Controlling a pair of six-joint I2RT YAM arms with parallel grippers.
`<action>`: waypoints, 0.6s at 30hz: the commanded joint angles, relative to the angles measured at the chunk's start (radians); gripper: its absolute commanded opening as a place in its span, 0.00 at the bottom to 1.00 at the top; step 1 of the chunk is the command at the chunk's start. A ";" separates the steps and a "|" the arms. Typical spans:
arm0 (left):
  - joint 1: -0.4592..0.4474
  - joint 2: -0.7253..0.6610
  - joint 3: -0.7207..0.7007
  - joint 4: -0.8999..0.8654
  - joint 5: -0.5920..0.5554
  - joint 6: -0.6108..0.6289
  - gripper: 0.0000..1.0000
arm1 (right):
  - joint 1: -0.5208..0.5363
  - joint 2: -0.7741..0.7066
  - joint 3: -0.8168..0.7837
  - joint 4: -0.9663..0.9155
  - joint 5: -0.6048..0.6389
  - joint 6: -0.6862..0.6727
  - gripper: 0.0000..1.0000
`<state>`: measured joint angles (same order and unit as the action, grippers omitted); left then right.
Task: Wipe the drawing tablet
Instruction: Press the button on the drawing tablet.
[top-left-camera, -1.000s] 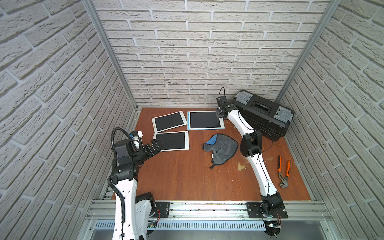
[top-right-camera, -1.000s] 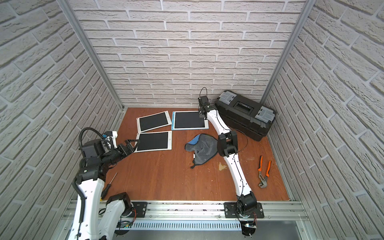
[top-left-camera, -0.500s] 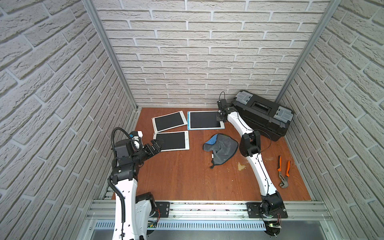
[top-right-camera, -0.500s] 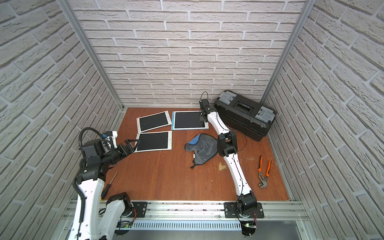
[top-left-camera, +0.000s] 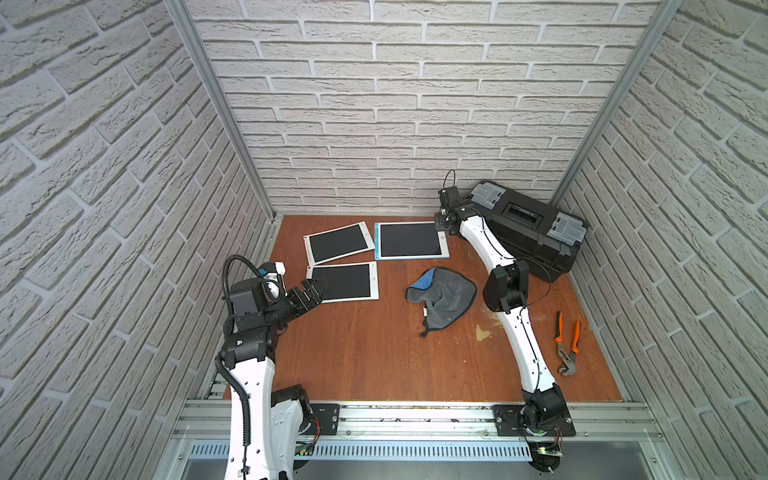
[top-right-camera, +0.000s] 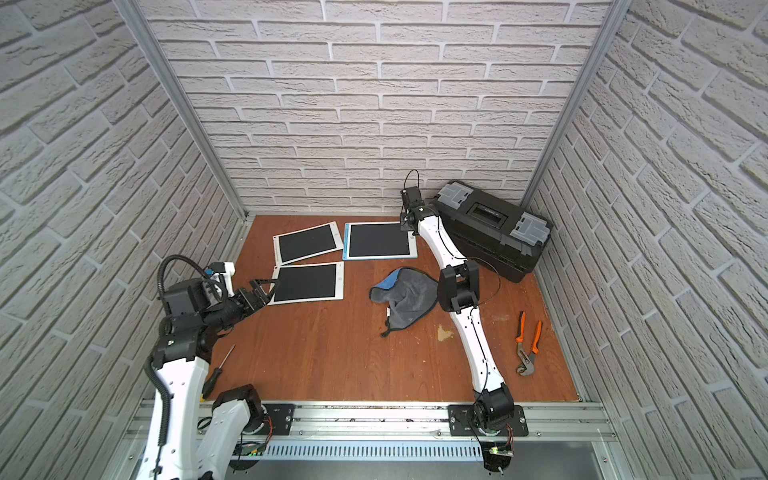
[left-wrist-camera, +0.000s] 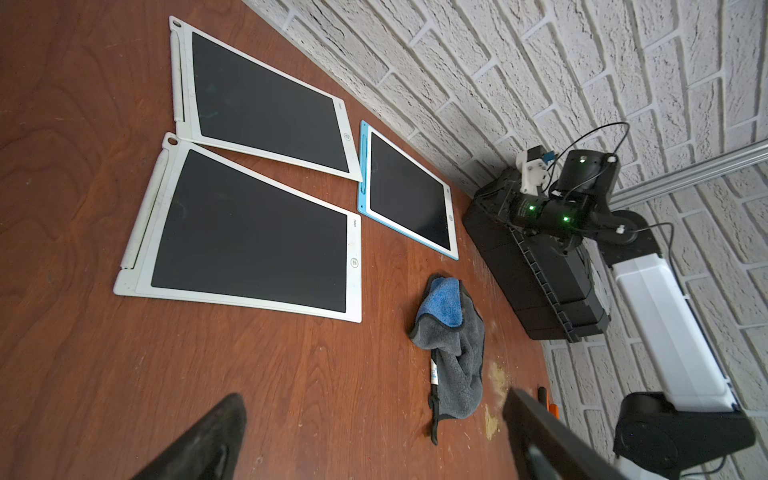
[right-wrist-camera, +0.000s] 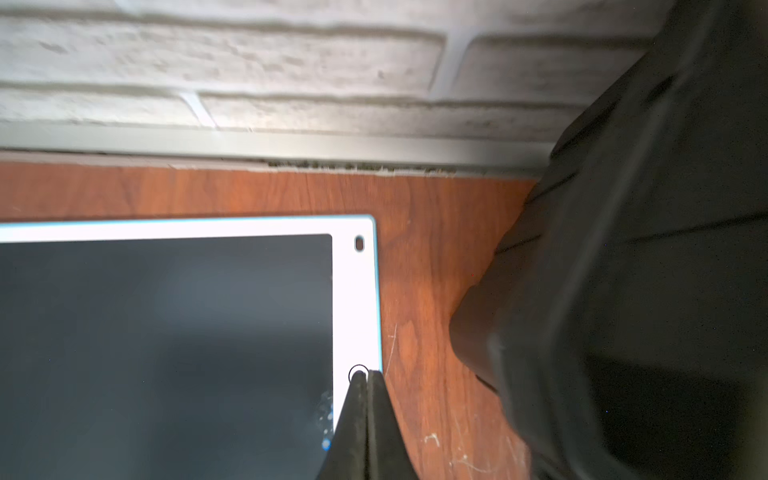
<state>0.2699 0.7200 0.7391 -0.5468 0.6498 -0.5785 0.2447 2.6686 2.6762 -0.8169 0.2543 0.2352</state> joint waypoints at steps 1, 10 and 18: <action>0.005 -0.008 -0.007 0.037 0.010 0.011 0.98 | -0.004 -0.023 0.003 0.005 0.004 -0.001 0.02; 0.004 -0.010 -0.009 0.036 0.007 0.011 0.98 | -0.005 0.087 0.003 -0.025 -0.062 0.053 0.02; 0.004 -0.008 -0.008 0.037 0.007 0.011 0.98 | -0.011 0.121 0.003 -0.038 -0.092 0.085 0.02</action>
<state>0.2699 0.7200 0.7387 -0.5468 0.6495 -0.5785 0.2394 2.7869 2.6801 -0.8196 0.1837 0.2989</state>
